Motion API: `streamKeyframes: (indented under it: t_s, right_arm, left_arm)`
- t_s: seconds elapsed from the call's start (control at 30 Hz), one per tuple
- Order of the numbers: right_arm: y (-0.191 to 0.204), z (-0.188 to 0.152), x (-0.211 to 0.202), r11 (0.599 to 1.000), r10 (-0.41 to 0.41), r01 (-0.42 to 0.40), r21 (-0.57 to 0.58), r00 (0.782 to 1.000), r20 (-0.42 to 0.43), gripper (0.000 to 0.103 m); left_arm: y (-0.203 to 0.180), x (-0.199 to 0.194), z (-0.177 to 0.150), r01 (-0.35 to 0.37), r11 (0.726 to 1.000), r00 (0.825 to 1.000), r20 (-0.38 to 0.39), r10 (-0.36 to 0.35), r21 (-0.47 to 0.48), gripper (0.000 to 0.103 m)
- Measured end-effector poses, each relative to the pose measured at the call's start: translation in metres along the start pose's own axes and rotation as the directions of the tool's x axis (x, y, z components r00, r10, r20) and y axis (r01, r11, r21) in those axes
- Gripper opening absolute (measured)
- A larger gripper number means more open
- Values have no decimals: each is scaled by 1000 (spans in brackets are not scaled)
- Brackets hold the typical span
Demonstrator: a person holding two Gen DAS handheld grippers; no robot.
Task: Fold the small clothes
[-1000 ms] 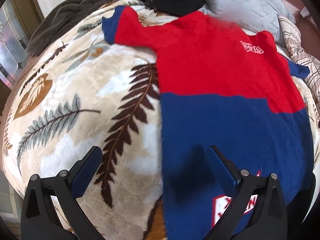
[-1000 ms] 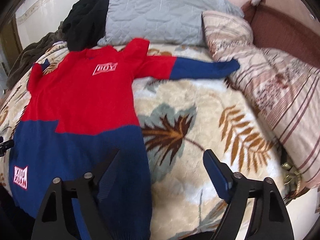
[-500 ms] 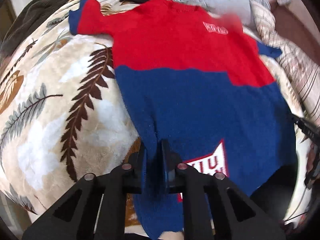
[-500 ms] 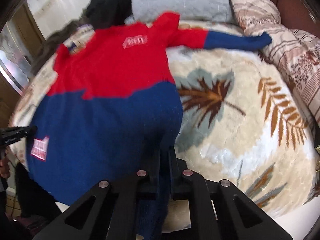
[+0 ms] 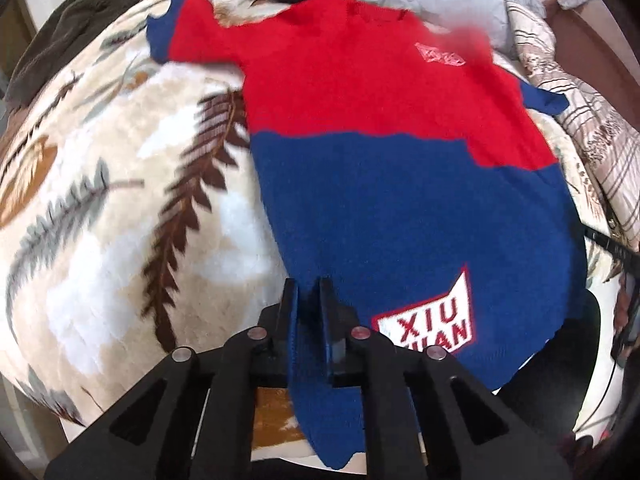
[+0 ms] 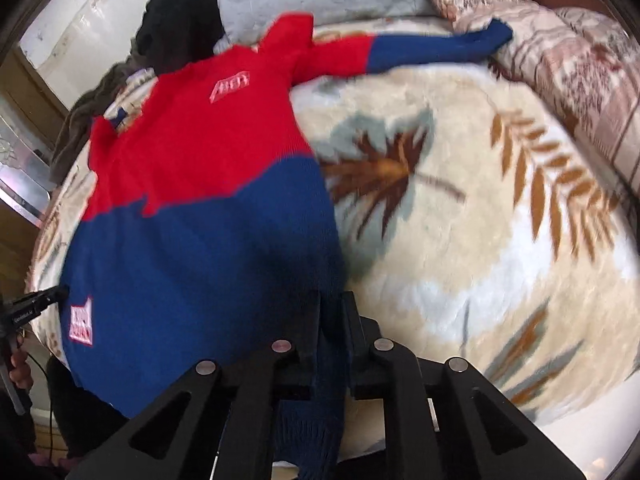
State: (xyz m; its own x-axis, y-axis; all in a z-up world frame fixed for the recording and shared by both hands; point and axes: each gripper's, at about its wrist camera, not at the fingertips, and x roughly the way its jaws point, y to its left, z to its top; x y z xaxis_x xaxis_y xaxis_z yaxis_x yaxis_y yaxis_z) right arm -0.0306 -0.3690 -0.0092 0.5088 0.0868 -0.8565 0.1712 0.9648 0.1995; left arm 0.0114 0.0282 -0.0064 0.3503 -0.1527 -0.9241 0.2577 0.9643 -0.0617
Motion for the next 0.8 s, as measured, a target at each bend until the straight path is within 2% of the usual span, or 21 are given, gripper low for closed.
streamKeyframes:
  t_s: [0.03, 0.07, 0.13, 0.17, 0.23, 0.33, 0.43, 0.47, 0.5, 0.6, 0.63, 0.7, 0.8]
  right_arm:
    - [-3, 10, -4, 1000, 1, -1, 5, 1000, 28, 14]
    - [-7, 22, -7, 1000, 7, -8, 20, 998, 57, 17]
    - [-9, 43, -9, 999, 19, -23, 35, 994, 110, 25]
    - [-9, 50, -8, 999, 15, -19, 35, 992, 123, 28]
    - [-5, 72, 8, 999, 5, -11, 48, 991, 135, 29]
    - [5, 86, 39, 995, 60, -68, 71, 992, 107, 28]
    - [26, 87, 71, 1000, 25, -26, 16, 998, 60, 27]
    - [32, 85, 82, 1000, -3, 3, -13, 999, 41, 17]
    - [37, 82, 89, 999, -33, 34, -39, 999, 40, 13]
    - [42, 80, 89, 996, -51, 56, -75, 996, 70, 14]
    - [35, 83, 86, 998, -16, 20, -55, 998, 61, 14]
    - [21, 88, 77, 1000, 28, -28, -5, 997, 71, 14]
    - [-13, 102, 59, 994, 9, -22, 106, 992, 125, 18]
  left_arm:
    - [0, -2, 4, -7, 1000, 1000, 13, 7, 7, 20]
    - [0, -4, 12, -18, 1000, 999, 33, 18, 14, 37]
    - [-1, -6, 29, -44, 999, 996, 82, 43, 14, 61]
    - [-3, -6, 41, -54, 998, 992, 115, 52, 13, 64]
    - [-6, -2, 56, -56, 998, 990, 131, 54, 17, 64]
    - [-16, 17, 86, -25, 999, 992, 124, 22, 25, 66]
    - [-27, 42, 105, -35, 998, 995, 98, 30, 50, 66]
    - [-32, 52, 111, -55, 997, 995, 84, 51, 53, 66]
    - [-36, 64, 117, -76, 995, 995, 70, 71, 58, 66]
    - [-45, 94, 123, -125, 990, 992, 32, 124, 65, 68]
    - [-47, 95, 121, -134, 989, 990, 48, 131, 66, 73]
    - [-50, 93, 120, -143, 987, 987, 86, 136, 77, 74]
    - [-47, 90, 124, -110, 991, 992, 67, 105, 75, 74]
